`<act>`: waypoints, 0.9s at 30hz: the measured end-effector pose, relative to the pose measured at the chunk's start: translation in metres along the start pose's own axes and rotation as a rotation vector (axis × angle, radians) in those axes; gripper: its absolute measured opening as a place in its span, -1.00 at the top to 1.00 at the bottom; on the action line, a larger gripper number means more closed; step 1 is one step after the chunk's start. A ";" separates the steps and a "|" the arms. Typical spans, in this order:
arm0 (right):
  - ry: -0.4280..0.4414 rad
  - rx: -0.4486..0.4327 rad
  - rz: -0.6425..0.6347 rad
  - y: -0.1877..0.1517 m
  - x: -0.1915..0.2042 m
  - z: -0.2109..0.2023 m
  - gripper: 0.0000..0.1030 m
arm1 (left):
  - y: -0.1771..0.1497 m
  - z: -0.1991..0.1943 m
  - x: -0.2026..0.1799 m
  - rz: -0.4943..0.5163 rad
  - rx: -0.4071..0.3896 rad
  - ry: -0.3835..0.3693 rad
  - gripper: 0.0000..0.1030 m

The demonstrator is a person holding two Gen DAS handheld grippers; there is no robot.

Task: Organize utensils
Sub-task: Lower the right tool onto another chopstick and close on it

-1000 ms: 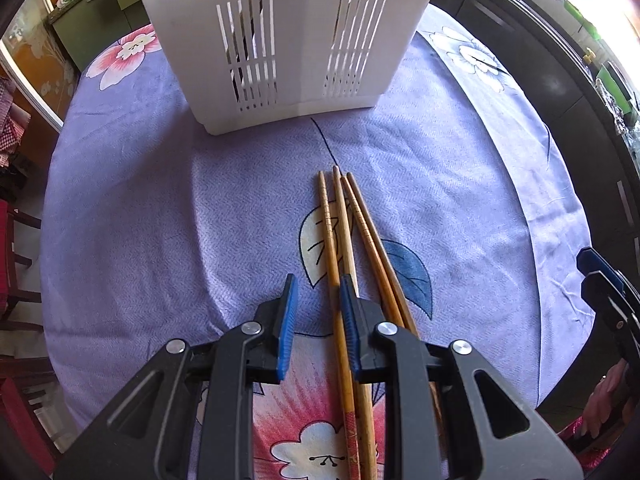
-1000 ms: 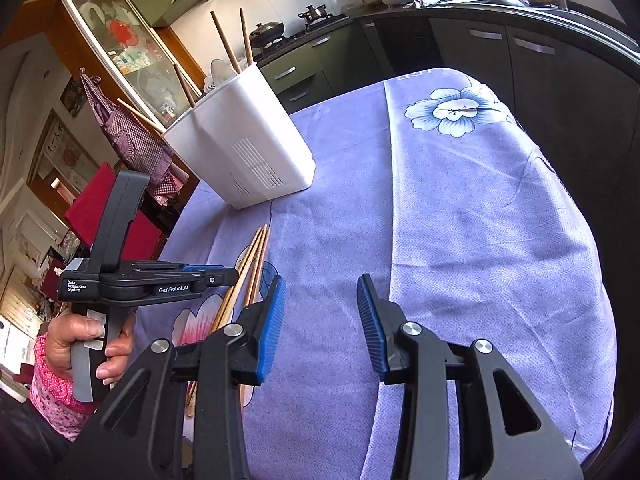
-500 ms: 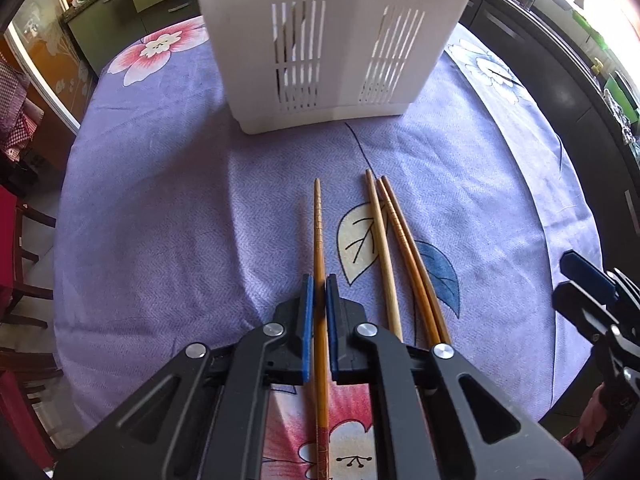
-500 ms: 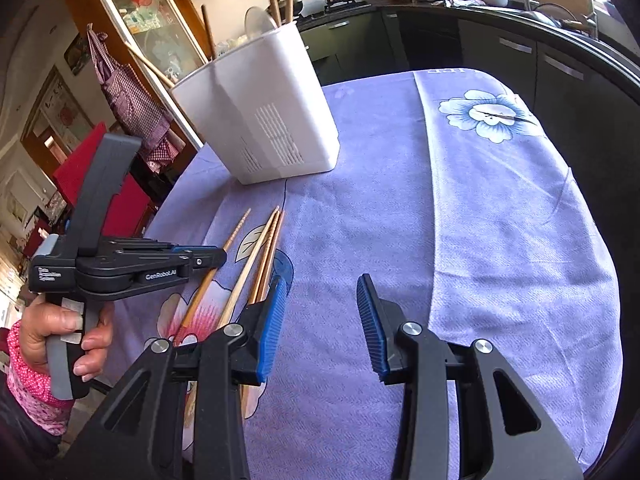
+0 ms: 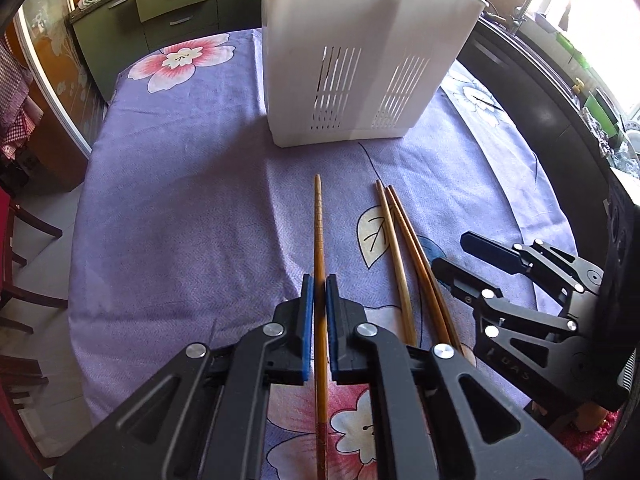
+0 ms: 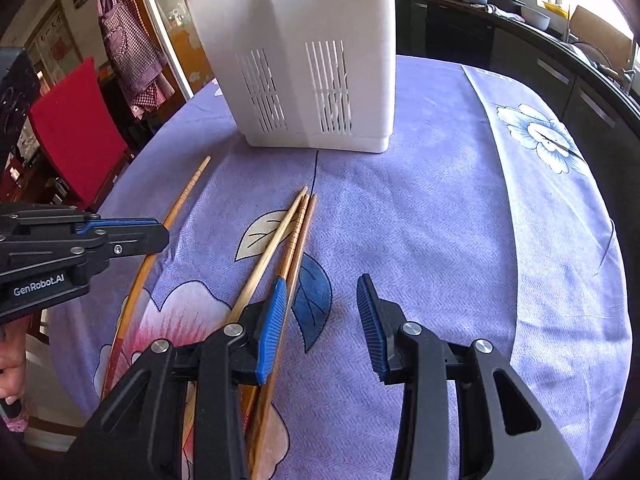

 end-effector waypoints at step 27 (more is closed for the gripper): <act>-0.063 0.044 -0.109 0.023 0.025 0.023 0.68 | -0.003 -0.002 0.005 -0.007 -0.005 -0.052 0.88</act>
Point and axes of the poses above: each gripper's, at about its wrist camera, not at the fingertips, and z roughly the way its jaws point, x to its left, y to its top, the point moved 4 cm from there along z, roughly the way its jaws point, and after that the axes turned 3 degrees about -y, right-handed, at the moved point
